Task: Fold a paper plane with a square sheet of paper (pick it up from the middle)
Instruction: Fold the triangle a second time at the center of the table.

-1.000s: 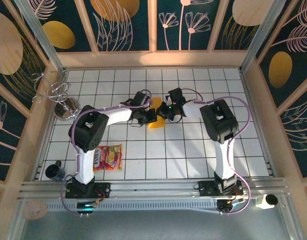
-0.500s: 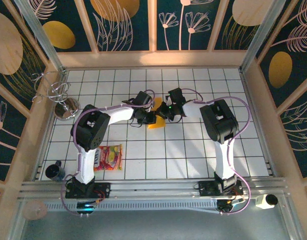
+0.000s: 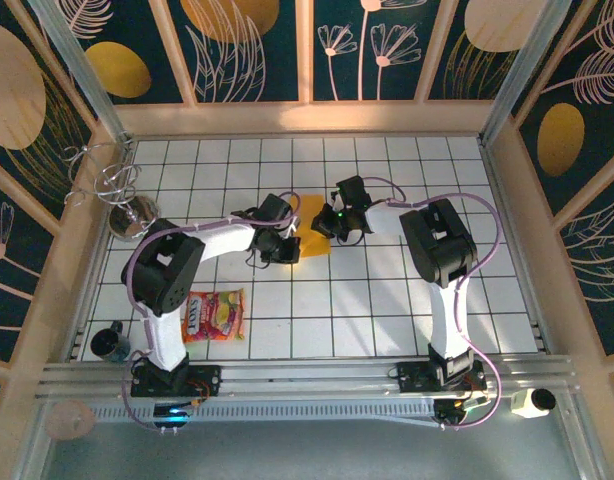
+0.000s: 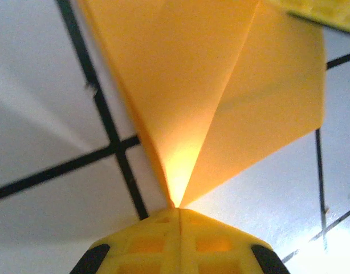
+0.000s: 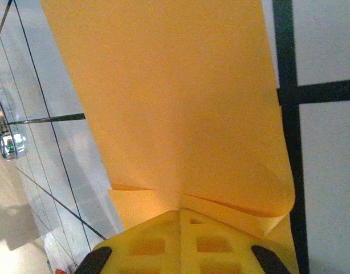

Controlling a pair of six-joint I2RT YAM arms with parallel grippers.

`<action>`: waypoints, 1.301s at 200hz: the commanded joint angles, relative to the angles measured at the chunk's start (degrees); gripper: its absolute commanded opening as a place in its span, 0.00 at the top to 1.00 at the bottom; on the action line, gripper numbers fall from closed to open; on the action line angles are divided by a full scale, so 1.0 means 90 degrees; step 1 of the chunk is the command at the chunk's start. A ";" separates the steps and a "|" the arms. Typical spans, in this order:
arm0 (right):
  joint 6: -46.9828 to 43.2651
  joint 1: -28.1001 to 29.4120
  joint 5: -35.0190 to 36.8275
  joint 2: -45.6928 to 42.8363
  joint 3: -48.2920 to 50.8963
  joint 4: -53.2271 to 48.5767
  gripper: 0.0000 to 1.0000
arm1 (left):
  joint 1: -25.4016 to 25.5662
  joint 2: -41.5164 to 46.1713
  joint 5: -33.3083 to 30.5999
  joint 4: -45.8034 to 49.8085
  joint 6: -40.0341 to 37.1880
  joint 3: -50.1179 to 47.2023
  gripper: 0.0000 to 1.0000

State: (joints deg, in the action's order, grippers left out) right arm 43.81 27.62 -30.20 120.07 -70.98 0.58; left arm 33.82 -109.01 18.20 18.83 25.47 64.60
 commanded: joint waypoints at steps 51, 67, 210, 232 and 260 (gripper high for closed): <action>0.0132 -0.0051 0.0358 0.0184 0.0201 -0.0722 1.00 | -0.0005 0.0383 0.0179 -0.0810 0.1057 0.0216 0.98; 0.0146 -0.0048 0.0328 0.0194 0.0191 -0.0697 1.00 | 0.0001 0.0101 0.0237 -0.0956 0.1299 0.0343 0.99; -0.0729 0.0120 0.0279 -0.0505 -0.0290 -0.0623 1.00 | -0.0003 -0.0566 -0.0326 -0.0440 0.1286 0.0181 1.00; -0.0758 0.0306 0.0318 -0.0416 -0.0219 -0.0702 1.00 | -0.0006 -0.0551 -0.0269 -0.0490 0.1302 0.0158 1.00; -0.0652 0.0379 0.0274 -0.0239 -0.0217 -0.0644 1.00 | -0.0002 -0.0519 -0.0201 -0.0510 0.1291 0.0171 1.00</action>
State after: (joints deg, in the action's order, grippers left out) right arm 38.83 30.17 -28.29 117.32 -72.31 -4.01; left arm 33.82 -113.19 17.54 11.73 36.56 67.77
